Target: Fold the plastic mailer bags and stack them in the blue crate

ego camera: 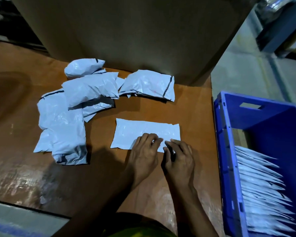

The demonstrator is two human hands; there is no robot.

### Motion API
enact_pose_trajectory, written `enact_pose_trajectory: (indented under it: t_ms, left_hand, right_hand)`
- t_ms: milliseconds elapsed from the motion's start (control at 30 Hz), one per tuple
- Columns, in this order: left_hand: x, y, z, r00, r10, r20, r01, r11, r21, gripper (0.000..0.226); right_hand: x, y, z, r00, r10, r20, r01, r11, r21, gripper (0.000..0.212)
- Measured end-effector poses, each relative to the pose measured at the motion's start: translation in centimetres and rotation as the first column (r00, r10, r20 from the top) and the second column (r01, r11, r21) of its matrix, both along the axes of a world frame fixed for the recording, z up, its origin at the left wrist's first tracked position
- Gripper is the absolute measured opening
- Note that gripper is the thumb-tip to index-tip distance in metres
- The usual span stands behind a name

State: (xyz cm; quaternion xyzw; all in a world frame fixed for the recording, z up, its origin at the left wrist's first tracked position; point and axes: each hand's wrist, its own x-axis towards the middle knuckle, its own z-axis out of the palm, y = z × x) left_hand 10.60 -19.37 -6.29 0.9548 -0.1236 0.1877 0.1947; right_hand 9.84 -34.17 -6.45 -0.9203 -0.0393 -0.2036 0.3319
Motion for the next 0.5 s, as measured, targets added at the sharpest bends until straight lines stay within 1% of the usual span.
enact_pose_trajectory:
  t_ms: [67,133,200,267,333,433,500]
  left_hand:
    - [0.1,-0.2,-0.1,0.998,0.019,-0.067,-0.015,0.998,0.069,0.043]
    - [0.0,-0.4,-0.1,0.995,0.016,-0.096,-0.006,0.995,0.103,0.051]
    - [0.0,-0.5,0.0,0.995,0.006,-0.098,0.006,0.993,0.117,0.054]
    - [0.1,-0.3,0.1,0.994,0.006,-0.109,0.004,0.996,0.092,0.05]
    - [0.3,0.1,-0.2,0.993,0.011,-0.119,-0.005,0.999,0.049,0.045]
    - [0.1,0.1,-0.3,0.993,0.017,-0.115,-0.017,1.0,0.006,0.041]
    - [0.3,0.0,-0.2,0.994,0.018,-0.111,-0.019,1.0,-0.014,0.036]
  right_hand:
    - [0.3,-0.2,0.7,0.998,-0.007,-0.059,0.009,0.999,0.036,0.018]
    - [1.2,-0.6,1.4,0.993,0.021,-0.117,-0.02,1.0,0.006,0.014]
    - [2.9,-1.0,2.4,0.993,0.07,-0.091,-0.075,0.996,-0.043,0.013]
    - [4.8,-1.2,3.0,0.996,0.089,-0.029,-0.091,0.994,-0.066,0.014]
    - [5.6,-0.8,2.7,0.998,0.056,-0.018,-0.057,0.994,-0.091,0.015]
    - [4.6,0.7,1.2,0.997,-0.022,-0.077,0.01,0.988,-0.153,0.017]
    - [5.0,0.7,1.4,0.992,0.011,-0.123,-0.038,0.975,-0.218,0.014]
